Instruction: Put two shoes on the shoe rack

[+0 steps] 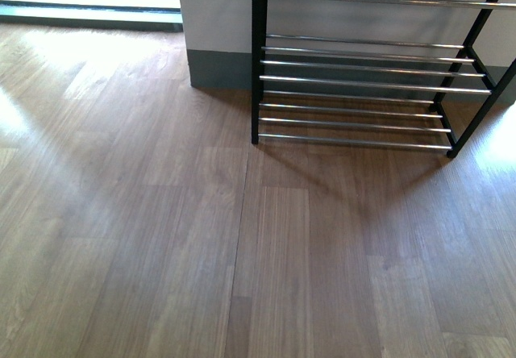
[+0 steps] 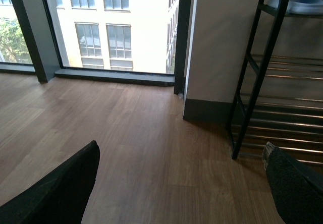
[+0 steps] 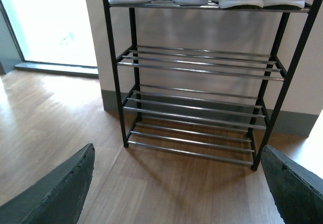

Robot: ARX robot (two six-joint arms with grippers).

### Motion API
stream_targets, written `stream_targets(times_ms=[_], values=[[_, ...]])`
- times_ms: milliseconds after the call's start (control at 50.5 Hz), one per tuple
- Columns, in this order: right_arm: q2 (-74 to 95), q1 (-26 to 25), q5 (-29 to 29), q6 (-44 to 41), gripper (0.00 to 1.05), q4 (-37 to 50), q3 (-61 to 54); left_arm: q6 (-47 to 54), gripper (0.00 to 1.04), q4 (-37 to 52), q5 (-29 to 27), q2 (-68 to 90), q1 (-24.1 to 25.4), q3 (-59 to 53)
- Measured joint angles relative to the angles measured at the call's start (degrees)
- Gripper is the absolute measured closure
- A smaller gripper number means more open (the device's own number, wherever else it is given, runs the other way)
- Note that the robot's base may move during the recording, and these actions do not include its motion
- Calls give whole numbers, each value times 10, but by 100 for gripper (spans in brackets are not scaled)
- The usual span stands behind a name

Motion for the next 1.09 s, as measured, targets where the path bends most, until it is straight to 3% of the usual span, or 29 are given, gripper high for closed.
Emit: stream_targets(times_ms=[1090], values=[[0, 0, 0, 0, 9, 0, 0, 0, 9, 0, 0, 0, 0, 0]])
